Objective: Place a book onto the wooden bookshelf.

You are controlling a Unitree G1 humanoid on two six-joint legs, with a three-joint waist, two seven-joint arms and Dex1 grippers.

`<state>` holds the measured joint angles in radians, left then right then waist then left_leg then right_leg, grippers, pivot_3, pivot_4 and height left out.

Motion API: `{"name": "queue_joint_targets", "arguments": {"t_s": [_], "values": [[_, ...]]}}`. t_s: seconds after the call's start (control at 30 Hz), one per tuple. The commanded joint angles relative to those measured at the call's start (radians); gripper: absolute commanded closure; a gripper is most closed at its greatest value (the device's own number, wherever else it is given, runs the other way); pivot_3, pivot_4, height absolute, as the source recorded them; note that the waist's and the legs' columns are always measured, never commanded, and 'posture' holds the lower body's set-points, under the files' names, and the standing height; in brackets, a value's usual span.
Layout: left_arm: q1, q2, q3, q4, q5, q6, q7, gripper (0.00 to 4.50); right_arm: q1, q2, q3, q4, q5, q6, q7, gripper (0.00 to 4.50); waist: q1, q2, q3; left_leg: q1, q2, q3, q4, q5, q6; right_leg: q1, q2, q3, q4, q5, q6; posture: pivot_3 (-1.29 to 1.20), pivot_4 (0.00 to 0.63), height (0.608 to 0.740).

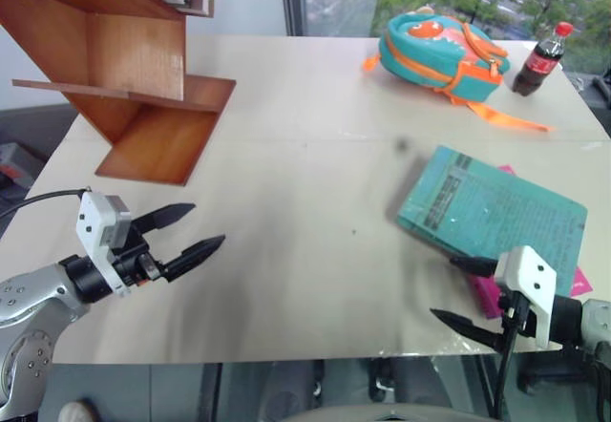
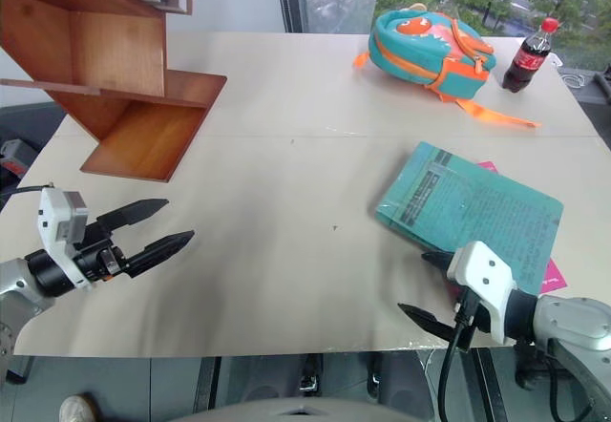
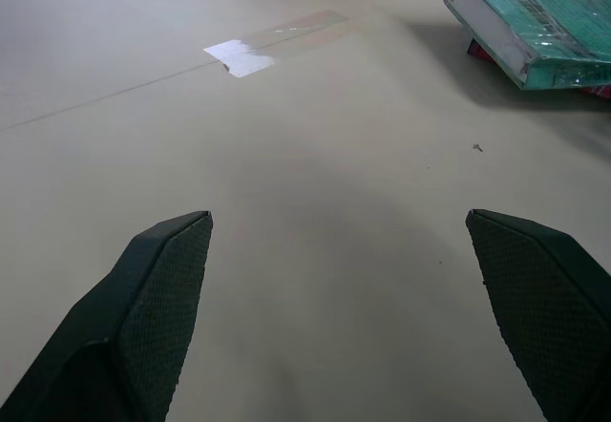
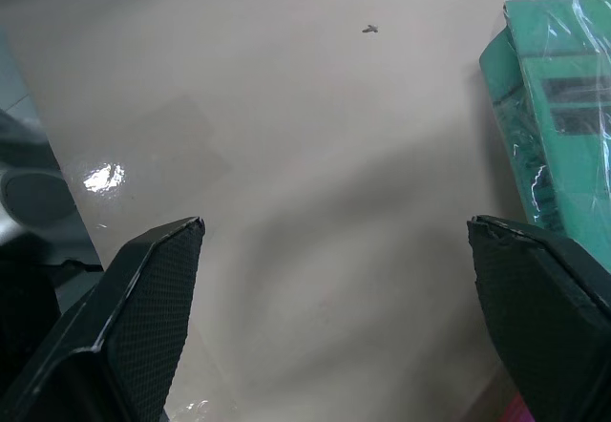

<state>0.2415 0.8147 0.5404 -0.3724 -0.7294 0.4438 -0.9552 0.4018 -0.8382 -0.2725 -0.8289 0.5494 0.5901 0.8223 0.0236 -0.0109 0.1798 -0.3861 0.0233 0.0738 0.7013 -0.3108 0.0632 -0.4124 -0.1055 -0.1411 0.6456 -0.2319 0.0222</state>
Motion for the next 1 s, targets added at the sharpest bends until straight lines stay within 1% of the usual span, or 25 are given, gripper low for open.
{"name": "queue_joint_targets", "arguments": {"t_s": [0.03,0.13,0.23,0.3,0.33,0.4,0.47,0.57,0.67,0.73,0.83,1.0], "values": [[-0.02,0.003,0.01,-0.039,-0.033,0.003,-0.012,0.04,-0.015,0.01,-0.027,-0.035,0.037,-0.003,-0.005,0.0,0.0,0.0,0.0,0.0,0.0,0.0,0.0,0.0,0.0,0.0,0.0,0.0,0.0,0.0,0.0,0.0,0.15,0.74],[-0.054,-0.013,-0.031,-0.106,-0.079,0.007,-0.023,0.0,-0.102,0.053,-0.06,-0.015,0.152,0.042,-0.061,0.81,0.0,0.0,0.0,0.0,0.0,0.0,0.0,0.0,0.0,0.0,0.0,0.0,0.0,0.0,0.0,0.0,0.15,0.74],[-0.075,-0.019,-0.048,-0.149,-0.114,0.005,-0.043,0.0,-0.204,0.055,-0.098,0.029,0.227,0.096,-0.119,2.28,-0.001,0.0,0.0,0.0,0.0,0.0,0.0,0.0,0.0,0.001,0.0,0.001,0.0,0.002,-0.003,0.0,0.15,0.74],[-0.09,-0.016,-0.069,-0.181,-0.133,0.007,-0.057,0.0,-0.274,0.043,-0.115,0.08,0.229,0.119,-0.157,3.25,-0.003,0.0,0.0,0.0,0.0,0.0,0.0,0.0,0.0,0.0,0.001,0.001,0.0,0.003,-0.004,0.0,0.15,0.74],[-0.096,-0.014,-0.076,-0.188,-0.138,0.008,-0.061,0.0,-0.299,0.039,-0.118,0.099,0.227,0.13,-0.174,3.63,-0.003,0.0,0.0,0.0,0.0,0.0,0.0,0.0,0.0,0.0,0.001,0.0,0.0,0.003,-0.004,0.0,0.15,0.74],[-0.119,-0.002,-0.108,-0.225,-0.16,0.018,-0.074,0.0,-0.421,0.011,-0.127,0.246,0.121,0.156,-0.283,4.23,-0.006,0.0,0.0,0.0,-0.001,0.0,0.0,0.0,0.0,0.001,0.003,0.0,0.0,0.003,-0.004,0.0,0.15,0.74],[-0.148,0.007,-0.144,-0.25,-0.167,0.024,-0.078,0.0,-0.519,-0.025,-0.144,0.403,0.048,0.191,-0.36,4.23,-0.006,0.0,0.0,0.001,-0.002,0.002,0.0,0.0,0.0,0.001,0.003,0.001,0.001,0.003,-0.004,0.0,0.15,0.74],[-0.186,0.006,-0.185,-0.254,-0.156,0.024,-0.08,0.0,-0.634,-0.096,-0.104,0.629,-0.111,0.199,-0.467,4.23,-0.002,0.001,0.0,0.001,-0.003,0.003,0.001,0.0,0.0,0.001,0.002,0.002,0.001,0.003,-0.003,0.0,0.15,0.74],[-0.213,-0.004,-0.218,-0.243,-0.136,0.015,-0.074,0.0,-0.739,-0.136,-0.064,0.87,-0.181,0.221,-0.478,4.23,-0.006,0.001,0.0,0.001,-0.002,0.004,0.0,0.0,0.0,0.0,0.003,0.002,0.001,0.003,-0.003,0.0,0.15,0.74],[-0.223,-0.008,-0.227,-0.24,-0.13,0.012,-0.068,0.0,-0.772,-0.156,-0.047,0.997,-0.197,0.223,-0.427,4.23,-0.008,0.001,0.0,0.001,-0.002,0.005,0.0,0.001,0.0,0.0,0.004,0.003,0.001,0.003,-0.004,0.0,0.15,0.74],[-0.225,-0.012,-0.224,-0.24,-0.128,0.01,-0.057,0.0,-0.765,-0.194,-0.019,1.118,-0.194,0.215,-0.285,4.23,-0.009,0.001,0.0,0.001,-0.001,0.005,-0.001,0.001,0.0,0.0,0.004,0.003,0.0,0.003,-0.003,0.0,0.15,0.74],[-0.199,-0.019,-0.209,-0.255,-0.127,0.008,-0.043,0.0,-0.729,-0.22,-0.012,1.223,-0.19,0.198,-0.13,4.23,-0.009,0.002,0.0,0.001,-0.001,0.006,-0.001,0.001,0.0,0.0,0.004,0.003,0.0,0.003,-0.003,0.0,0.15,0.74]]}}
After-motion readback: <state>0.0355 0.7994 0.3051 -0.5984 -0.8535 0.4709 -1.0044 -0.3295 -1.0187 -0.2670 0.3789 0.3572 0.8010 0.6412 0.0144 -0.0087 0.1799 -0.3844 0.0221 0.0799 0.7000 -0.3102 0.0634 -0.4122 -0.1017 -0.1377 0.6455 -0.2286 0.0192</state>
